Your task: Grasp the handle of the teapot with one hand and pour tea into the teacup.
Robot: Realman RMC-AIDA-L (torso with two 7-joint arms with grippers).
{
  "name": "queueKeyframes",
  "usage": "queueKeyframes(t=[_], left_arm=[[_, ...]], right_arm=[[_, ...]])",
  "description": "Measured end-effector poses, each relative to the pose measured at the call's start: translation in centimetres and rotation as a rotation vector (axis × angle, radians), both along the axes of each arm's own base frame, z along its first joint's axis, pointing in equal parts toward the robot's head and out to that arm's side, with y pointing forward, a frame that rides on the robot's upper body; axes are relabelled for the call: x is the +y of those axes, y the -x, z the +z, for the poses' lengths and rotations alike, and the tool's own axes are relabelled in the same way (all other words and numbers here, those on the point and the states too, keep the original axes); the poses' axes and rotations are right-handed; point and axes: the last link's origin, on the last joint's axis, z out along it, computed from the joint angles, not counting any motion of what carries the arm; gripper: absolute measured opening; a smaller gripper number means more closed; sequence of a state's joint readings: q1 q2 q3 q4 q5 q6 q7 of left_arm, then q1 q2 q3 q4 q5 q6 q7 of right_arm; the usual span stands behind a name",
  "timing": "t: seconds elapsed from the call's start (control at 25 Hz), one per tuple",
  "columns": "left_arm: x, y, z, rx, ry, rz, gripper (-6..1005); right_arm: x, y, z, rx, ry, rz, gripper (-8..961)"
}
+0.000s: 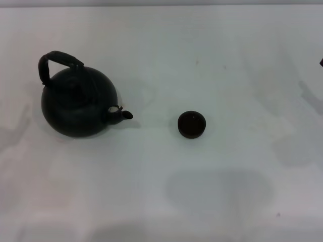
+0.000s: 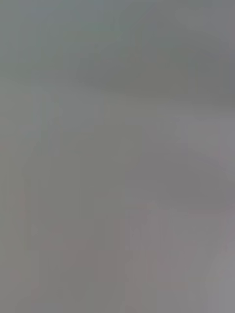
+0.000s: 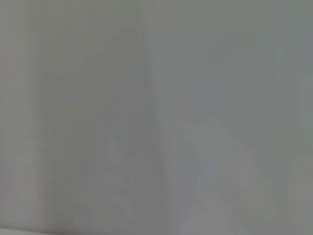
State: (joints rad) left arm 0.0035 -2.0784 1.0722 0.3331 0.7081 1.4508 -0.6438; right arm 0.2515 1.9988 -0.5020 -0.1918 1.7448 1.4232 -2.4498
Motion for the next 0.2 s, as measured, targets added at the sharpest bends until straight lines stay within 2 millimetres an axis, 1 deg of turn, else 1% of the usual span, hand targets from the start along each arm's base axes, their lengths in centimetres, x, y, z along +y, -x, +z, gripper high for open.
queueKeyframes(t=[0.2], left_arm=[[-0.43,0.83,0.65,-0.027,-0.127,0.068,733]], right_arm=[[-0.27,0.19,-0.59,-0.053,-0.060,0.016,868]])
